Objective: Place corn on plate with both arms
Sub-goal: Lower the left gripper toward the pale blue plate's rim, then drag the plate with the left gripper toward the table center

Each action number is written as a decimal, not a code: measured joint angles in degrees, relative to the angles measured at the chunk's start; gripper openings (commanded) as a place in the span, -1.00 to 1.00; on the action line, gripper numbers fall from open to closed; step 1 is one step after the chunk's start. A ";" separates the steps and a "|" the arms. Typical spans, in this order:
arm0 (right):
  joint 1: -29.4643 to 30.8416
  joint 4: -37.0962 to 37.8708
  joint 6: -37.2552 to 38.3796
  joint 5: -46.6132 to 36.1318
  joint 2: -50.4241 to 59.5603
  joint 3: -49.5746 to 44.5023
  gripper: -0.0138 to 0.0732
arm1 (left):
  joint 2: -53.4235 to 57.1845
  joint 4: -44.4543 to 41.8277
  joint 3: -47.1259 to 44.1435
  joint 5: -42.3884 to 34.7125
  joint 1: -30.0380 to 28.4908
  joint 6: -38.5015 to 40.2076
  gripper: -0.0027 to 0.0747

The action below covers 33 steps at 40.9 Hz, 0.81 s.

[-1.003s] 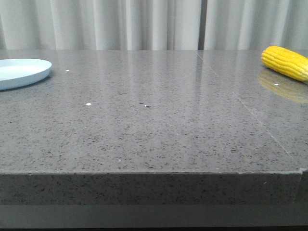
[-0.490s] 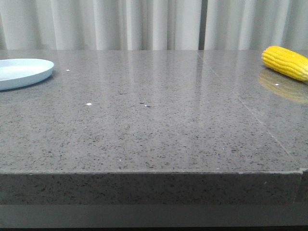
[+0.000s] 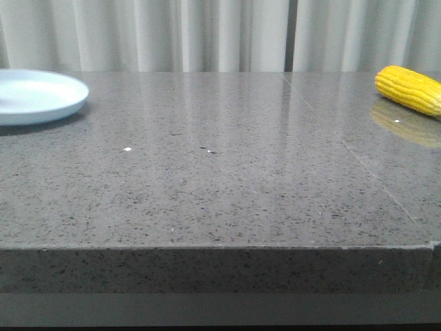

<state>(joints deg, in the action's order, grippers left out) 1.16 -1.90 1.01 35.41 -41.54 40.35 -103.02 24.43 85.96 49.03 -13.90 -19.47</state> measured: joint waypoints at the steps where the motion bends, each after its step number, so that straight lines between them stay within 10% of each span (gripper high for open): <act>1: 0.00 0.00 0.00 0.00 0.00 0.00 0.73 | 0.46 0.00 0.00 0.13 0.74 0.00 -0.98; 33: 0.00 0.00 0.00 -0.10 0.00 0.00 0.73 | 1.32 1.00 0.00 -0.76 30.42 -0.13 -0.98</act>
<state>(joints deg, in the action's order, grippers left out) 1.16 -1.90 1.01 35.31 -41.54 40.35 -101.71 25.43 85.96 48.26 16.51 -19.60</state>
